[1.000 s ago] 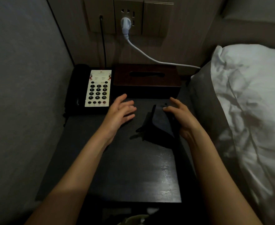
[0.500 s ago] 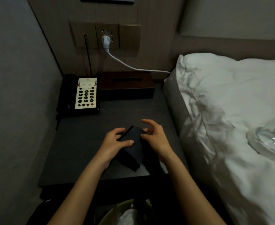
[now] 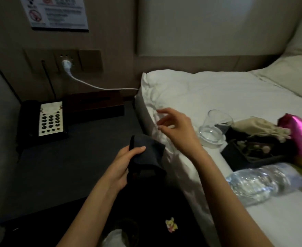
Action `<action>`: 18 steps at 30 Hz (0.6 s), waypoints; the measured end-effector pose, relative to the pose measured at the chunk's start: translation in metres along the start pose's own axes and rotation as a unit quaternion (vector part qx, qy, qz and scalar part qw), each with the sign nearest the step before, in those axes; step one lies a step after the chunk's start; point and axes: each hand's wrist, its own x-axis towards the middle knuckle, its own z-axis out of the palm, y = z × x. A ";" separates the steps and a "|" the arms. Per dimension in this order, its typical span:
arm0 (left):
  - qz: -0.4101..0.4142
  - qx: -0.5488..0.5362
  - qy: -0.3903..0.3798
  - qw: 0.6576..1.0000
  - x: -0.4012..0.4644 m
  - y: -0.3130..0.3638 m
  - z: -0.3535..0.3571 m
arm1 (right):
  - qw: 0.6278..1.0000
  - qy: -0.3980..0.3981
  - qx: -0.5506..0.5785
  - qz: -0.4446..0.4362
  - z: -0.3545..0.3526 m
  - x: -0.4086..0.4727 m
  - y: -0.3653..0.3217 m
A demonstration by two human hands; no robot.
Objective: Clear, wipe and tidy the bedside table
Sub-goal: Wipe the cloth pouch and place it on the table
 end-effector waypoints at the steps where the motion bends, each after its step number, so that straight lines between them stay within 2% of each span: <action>1: 0.008 0.011 -0.005 1.000 0.000 0.000 0.008 | 1.000 0.022 -0.006 -0.011 -0.018 -0.002 -0.006; 6: 0.033 0.040 -0.061 0.997 -0.004 -0.005 0.042 | 0.987 0.126 -0.090 -0.032 -0.117 -0.003 -0.018; 9: 0.034 0.048 -0.088 0.994 -0.006 -0.009 0.056 | 0.965 0.151 -0.207 0.060 -0.168 0.007 -0.002; 13: 0.019 0.059 -0.092 0.994 -0.008 -0.017 0.072 | 0.905 0.012 -0.347 0.247 -0.196 0.008 0.031; 16: 0.019 0.070 -0.101 0.992 -0.006 -0.022 0.079 | 0.873 -0.062 -0.373 0.307 -0.197 -0.001 0.045; 18: 0.021 0.075 -0.103 0.992 -0.005 -0.024 0.082 | 0.869 -0.069 -0.376 0.313 -0.198 -0.002 0.049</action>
